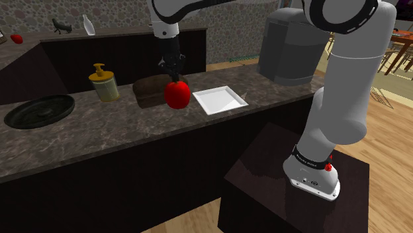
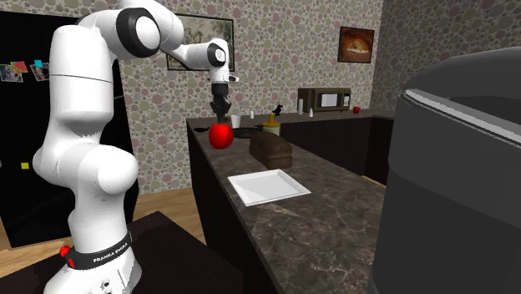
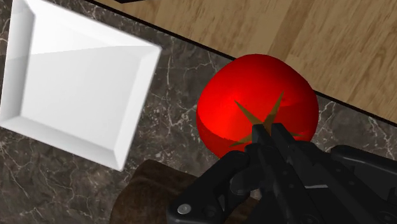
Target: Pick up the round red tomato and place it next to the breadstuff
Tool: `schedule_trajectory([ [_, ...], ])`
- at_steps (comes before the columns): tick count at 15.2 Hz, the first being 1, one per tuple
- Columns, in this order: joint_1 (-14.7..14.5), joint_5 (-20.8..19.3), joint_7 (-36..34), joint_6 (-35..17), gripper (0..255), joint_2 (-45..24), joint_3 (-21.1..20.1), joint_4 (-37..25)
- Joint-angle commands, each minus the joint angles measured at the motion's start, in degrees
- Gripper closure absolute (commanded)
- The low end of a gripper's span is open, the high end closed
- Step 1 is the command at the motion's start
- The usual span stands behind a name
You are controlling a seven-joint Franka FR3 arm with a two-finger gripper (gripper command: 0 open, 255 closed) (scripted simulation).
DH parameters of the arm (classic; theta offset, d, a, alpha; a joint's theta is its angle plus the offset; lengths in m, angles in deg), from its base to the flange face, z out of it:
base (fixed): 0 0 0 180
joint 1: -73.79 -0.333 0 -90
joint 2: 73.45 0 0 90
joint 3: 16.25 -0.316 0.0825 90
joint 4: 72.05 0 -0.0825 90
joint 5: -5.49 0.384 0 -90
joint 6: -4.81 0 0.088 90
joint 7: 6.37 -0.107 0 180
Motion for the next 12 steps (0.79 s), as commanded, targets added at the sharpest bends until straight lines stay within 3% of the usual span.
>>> schedule_trajectory([
  [1,-0.02,0.0,-0.05,-1.36,255,-0.09,-0.01,1.22],
  [12,-0.01,-0.01,-0.15,-9.5,255,-1.18,-0.01,8.26],
])
